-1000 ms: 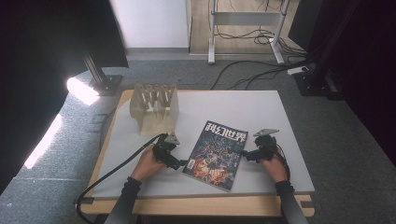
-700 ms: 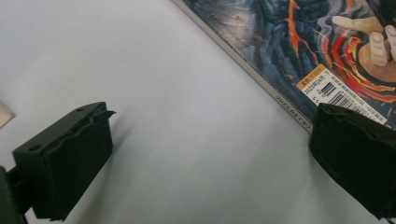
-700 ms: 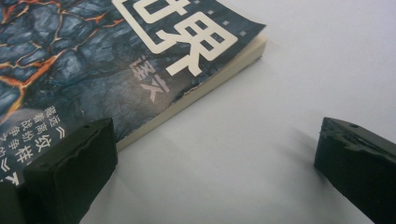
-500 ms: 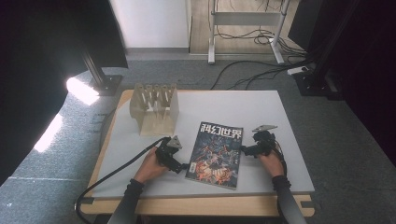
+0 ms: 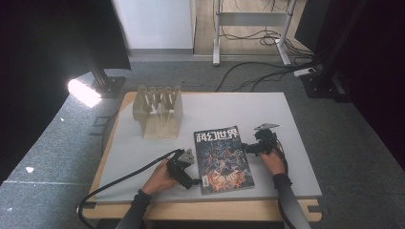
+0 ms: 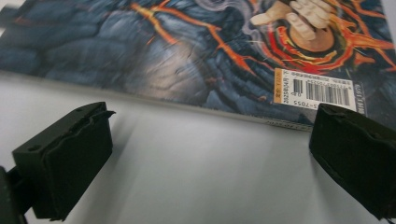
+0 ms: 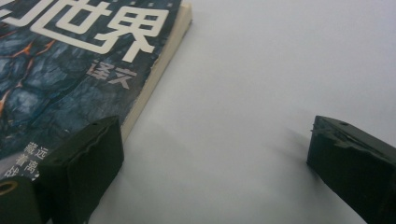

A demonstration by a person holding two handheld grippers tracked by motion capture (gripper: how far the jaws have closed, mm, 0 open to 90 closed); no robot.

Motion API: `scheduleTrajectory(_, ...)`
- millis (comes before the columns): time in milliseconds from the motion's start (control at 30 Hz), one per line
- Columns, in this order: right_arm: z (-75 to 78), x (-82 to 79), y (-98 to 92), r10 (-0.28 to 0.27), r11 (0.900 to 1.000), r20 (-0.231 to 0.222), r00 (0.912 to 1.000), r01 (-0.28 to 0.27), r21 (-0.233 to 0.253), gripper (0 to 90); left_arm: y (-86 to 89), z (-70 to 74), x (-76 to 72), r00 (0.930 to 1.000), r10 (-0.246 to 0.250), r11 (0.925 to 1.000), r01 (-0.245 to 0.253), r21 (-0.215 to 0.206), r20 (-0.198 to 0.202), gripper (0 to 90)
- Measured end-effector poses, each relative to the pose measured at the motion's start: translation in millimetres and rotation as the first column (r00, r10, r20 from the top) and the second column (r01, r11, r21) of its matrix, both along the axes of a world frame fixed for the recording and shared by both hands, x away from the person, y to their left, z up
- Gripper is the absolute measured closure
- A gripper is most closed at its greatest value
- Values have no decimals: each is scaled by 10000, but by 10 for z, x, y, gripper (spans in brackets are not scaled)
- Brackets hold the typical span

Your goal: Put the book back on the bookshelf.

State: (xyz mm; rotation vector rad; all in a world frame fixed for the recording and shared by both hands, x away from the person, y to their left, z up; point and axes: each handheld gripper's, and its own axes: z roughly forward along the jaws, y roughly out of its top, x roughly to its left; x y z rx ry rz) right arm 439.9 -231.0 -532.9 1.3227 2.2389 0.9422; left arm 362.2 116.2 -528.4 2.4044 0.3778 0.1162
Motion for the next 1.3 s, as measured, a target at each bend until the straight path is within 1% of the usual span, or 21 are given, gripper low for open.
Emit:
scheduleTrajectory(67,-1,24,21,-25,10000,-6,10000,25,16,29,-65,0,-45,9998,-221,9998,221,16,5,0)
scheduleTrajectory(200,-6,62,69,-67,9999,63,10000,68,-96,36,-132,-7,-95,9994,-355,9994,355,-53,24,0)
scheduleTrajectory(367,-5,84,73,-8,10000,44,10000,9,-56,37,-145,-7,-114,9996,-265,9996,266,-57,51,0)
scheduleTrajectory(467,27,89,56,113,9999,-249,9996,-115,-83,32,-138,-4,-105,9995,-300,9995,300,-43,20,0)
scheduleTrajectory(533,64,70,38,44,10000,-286,9996,-45,-35,33,-120,-1,-82,9997,-193,9998,192,110,127,0)
scheduleTrajectory(633,125,16,5,-8,10000,-294,9996,10,75,45,-86,-7,-40,9999,102,9999,-102,-4,64,0)
scheduleTrajectory(700,150,-21,-3,12,9995,-375,9993,-1,312,61,-92,-7,-34,9999,151,9999,-150,-39,46,0)
scheduleTrajectory(733,150,-21,-3,12,9995,-375,9993,-1,312,61,-92,-7,-34,9999,151,9999,-150,-39,46,0)
scheduleTrajectory(767,156,-57,27,345,9967,-548,9979,-303,747,76,-101,-7,-36,9998,162,9999,-162,-35,65,0)
scheduleTrajectory(833,152,-77,81,613,9932,-635,9961,-546,1031,83,-105,-7,-36,9999,155,9999,-155,-33,60,0)
scheduleTrajectory(933,136,-89,212,1204,9844,-821,9893,-1083,1385,127,-112,-8,-39,9999,158,9999,-158,-29,60,0)
scheduleTrajectory(967,136,-89,212,1204,9844,-821,9893,-1083,1385,127,-117,-7,-41,9998,170,9999,-170,-7,60,0)
scheduleTrajectory(1000,120,-88,321,1519,9779,-950,9838,-1356,1593,151,-121,-7,-43,9998,173,9998,-173,-18,58,0)
scheduleTrajectory(1033,116,-87,356,1625,9762,-969,9819,-1457,1610,175,-121,-8,-44,9998,177,9998,-177,-19,60,0)
scheduleTrajectory(1067,116,-87,356,1625,9762,-969,9819,-1457,1610,175,-121,-8,-44,9998,177,9998,-177,-19,60,0)
scheduleTrajectory(1100,105,-88,440,1808,9719,-1085,9775,-1606,1720,230,-122,-8,-44,9998,186,9998,-186,-19,61,0)
scheduleTrajectory(1133,106,-88,459,1775,9729,-1052,9785,-1583,1688,237,-122,-8,-45,9998,190,9998,-190,-20,62,0)
scheduleTrajectory(1167,114,-92,476,1599,9764,-1121,9807,-1404,1644,256,-122,-8,-45,9998,190,9998,-190,-21,58,0)
scheduleTrajectory(1233,130,-89,466,1349,9805,-1218,9833,-1148,1596,320,-123,-9,-44,9998,191,9998,-191,-22,54,0)
scheduleTrajectory(1267,136,-92,449,1229,9795,-1354,9831,-982,1760,333,-123,-9,-44,9998,193,9998,-193,-20,50,0)
scheduleTrajectory(1300,139,-94,425,1126,9760,-1504,9822,-809,2022,350,-123,-9,-44,9998,193,9998,-193,-21,48,0)
